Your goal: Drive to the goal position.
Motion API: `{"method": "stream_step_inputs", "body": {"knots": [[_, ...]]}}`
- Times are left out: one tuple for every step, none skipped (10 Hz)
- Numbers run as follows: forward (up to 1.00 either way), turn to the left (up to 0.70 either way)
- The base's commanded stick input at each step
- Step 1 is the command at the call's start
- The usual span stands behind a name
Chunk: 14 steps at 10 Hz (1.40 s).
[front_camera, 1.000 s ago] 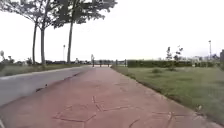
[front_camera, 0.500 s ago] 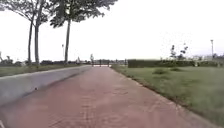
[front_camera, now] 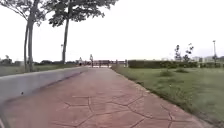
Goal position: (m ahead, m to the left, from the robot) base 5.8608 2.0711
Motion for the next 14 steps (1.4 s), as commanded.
{"method": "stream_step_inputs", "body": {"knots": [[1.00,0.00],[1.00,0.00],[1.00,0.00],[1.00,0.00],[1.00,0.00],[1.00,0.00],[1.00,0.00],[1.00,0.01],[1.00,0.02],[1.00,0.23],[1.00,0.40],[1.00,0.39],[1.00,0.22],[1.00,0.06]]}}
